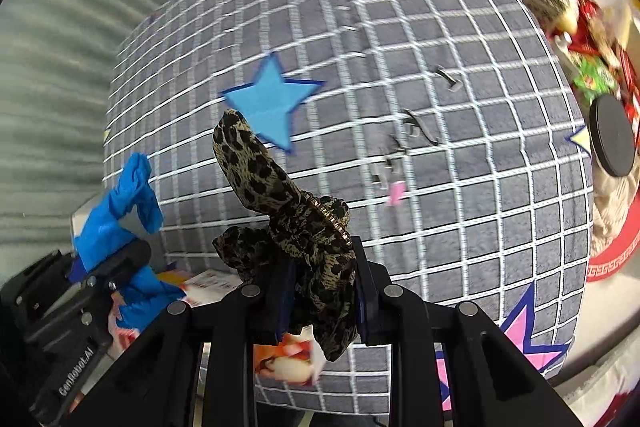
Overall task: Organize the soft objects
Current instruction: 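Carry the leopard-print cloth and blue cloth over the white box with both tools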
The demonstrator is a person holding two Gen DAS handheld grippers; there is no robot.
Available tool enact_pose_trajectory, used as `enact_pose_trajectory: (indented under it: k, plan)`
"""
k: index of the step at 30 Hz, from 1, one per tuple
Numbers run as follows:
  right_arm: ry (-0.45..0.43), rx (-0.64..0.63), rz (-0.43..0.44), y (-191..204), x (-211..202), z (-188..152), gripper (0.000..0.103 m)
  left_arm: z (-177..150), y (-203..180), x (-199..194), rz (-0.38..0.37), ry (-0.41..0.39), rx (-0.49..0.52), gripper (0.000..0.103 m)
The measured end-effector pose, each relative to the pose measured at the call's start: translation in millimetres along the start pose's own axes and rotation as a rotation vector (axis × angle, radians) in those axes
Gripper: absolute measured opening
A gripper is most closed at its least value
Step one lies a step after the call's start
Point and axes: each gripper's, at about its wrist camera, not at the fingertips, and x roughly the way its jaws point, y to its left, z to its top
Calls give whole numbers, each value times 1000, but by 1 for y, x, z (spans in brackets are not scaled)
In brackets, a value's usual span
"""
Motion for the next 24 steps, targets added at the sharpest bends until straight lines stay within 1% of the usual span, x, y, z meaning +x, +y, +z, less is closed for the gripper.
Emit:
enact_pose_trajectory:
  k: [3,4,10,13,19,24]
  plan:
    - [-15,-25,2,16,-8,-9,26,-16,16,-17,7,-24,-8,22]
    - [-24,-34,-3,22,-13,-17,26,-20,18,-20,9,-28,-9,22]
    - [-51,-47,-7,51,-23,-47,26,-62,45,-47,-5,-59,-32,22]
    - [-52,-39,-13,63,-18,-58,26,-78,51,-54,-5,-65,-31,22]
    - [-58,-19,-18,74,-30,-94,26,-108,64,-67,-14,-78,-20,22]
    - [-65,-31,-5,93,-37,-120,26,-137,85,-73,9,-85,-36,22]
